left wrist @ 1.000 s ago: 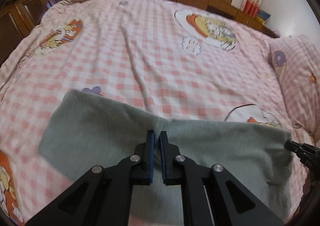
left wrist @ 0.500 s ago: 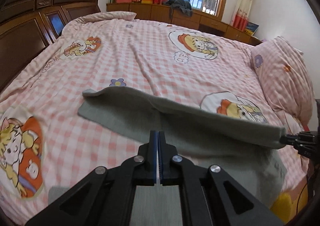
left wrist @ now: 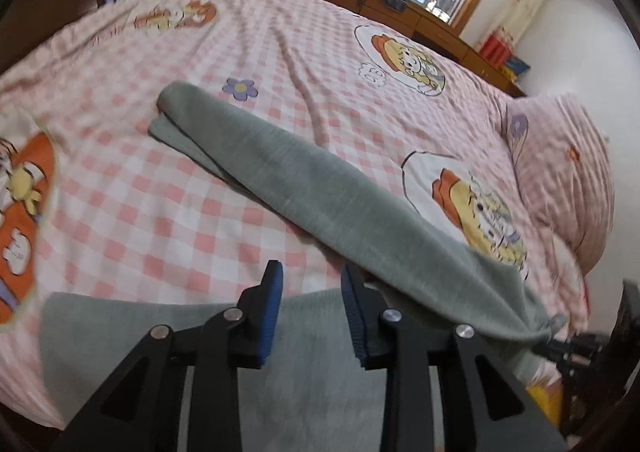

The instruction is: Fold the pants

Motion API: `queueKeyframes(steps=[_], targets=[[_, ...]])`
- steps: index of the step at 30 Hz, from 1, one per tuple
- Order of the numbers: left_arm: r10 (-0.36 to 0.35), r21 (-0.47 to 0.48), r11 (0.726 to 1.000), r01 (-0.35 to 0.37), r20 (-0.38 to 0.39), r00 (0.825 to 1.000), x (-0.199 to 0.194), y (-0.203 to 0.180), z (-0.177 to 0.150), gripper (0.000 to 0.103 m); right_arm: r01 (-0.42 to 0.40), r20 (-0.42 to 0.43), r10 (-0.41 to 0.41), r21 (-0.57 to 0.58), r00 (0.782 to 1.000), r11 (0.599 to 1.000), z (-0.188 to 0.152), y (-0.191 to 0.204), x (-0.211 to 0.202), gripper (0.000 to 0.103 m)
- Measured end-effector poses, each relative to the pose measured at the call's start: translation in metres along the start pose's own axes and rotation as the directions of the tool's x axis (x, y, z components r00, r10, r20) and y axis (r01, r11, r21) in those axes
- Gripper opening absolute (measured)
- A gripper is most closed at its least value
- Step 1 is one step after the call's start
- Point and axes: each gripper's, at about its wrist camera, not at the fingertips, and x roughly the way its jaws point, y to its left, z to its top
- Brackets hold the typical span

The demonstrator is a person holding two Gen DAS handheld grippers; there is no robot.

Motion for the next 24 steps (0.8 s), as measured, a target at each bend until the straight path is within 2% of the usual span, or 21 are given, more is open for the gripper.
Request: queueKeyframes(steps=[4, 6, 12, 18, 24], targets=[[-0.023, -0.060, 0.998, 0.021, -0.027, 0.999, 0.017, 0.004, 0.011, 0.040, -0.014, 0.088, 0.010, 0.047, 0.996, 0.999, 0.007, -0.010, -0.020, 0.008], [-0.065, -0.103, 0.993, 0.060, -0.042, 0.997, 0.028, 0.004, 0.016, 0.041, -0.021, 0.113, 0.014, 0.066, 0.993, 0.998, 0.011, -0.015, -0.027, 0.008], [-0.137, -0.155, 0.980, 0.125, -0.070, 0.988, 0.056, -0.010, 0.024, 0.041, -0.035, 0.108, 0.027, 0.073, 0.994, 0.997, 0.012, -0.021, -0.024, 0.008], [-0.064, -0.182, 0.982, 0.045, -0.099, 0.993, 0.082, -0.021, 0.030, 0.042, -0.057, 0.119, 0.044, 0.101, 0.992, 0.993, 0.011, -0.030, -0.023, 0.008], [-0.081, -0.230, 0.971, 0.060, -0.082, 0.993, 0.084, -0.019, 0.030, 0.042, -0.065, 0.128, 0.051, 0.115, 0.990, 0.991, 0.012, -0.033, -0.023, 0.008]])
